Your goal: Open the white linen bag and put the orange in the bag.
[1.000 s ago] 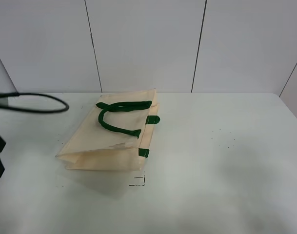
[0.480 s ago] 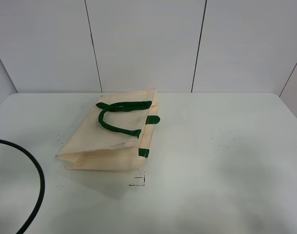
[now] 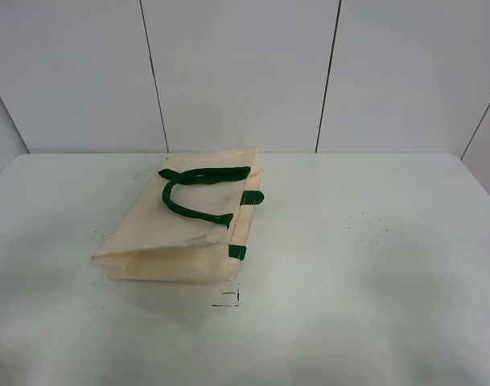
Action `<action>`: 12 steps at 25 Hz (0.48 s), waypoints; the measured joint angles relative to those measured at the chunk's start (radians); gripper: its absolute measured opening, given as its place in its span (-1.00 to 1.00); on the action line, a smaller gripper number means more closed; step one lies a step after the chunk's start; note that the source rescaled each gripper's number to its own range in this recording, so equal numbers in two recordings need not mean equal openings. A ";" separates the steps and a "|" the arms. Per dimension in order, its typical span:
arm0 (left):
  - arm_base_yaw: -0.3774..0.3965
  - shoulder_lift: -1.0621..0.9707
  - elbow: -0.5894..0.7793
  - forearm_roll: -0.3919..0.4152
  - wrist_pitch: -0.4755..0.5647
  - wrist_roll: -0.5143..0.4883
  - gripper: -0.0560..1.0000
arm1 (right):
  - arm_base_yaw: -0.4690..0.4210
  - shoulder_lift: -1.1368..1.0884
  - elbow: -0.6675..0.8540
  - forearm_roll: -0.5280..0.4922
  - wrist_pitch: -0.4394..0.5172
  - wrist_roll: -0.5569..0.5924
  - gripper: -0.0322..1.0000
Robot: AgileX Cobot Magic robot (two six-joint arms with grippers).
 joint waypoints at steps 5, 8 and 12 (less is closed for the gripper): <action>0.000 -0.125 0.000 0.000 0.000 0.000 0.65 | 0.000 0.000 0.000 0.000 0.000 0.000 1.00; 0.000 -0.178 0.000 0.000 0.001 0.000 0.65 | 0.000 0.000 0.000 0.000 0.000 0.000 1.00; 0.000 -0.198 0.001 -0.001 0.001 0.000 0.65 | 0.000 0.000 0.000 0.000 0.000 0.000 1.00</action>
